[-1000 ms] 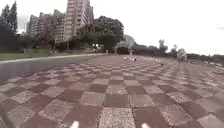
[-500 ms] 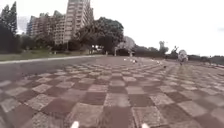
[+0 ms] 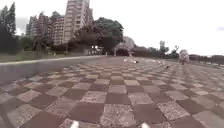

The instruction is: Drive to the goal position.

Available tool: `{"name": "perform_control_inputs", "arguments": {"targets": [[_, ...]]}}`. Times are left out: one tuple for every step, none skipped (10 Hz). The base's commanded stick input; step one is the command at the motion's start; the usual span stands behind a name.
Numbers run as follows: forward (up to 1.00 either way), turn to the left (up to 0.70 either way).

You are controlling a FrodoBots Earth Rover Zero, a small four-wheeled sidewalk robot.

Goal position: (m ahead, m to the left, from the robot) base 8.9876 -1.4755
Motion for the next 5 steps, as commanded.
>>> {"name": "perform_control_inputs", "arguments": {"targets": [[0.7, 0.0], [0.7, 0.0], [0.7, 0.0], [0.7, 0.0], [0.7, 0.0]]}}
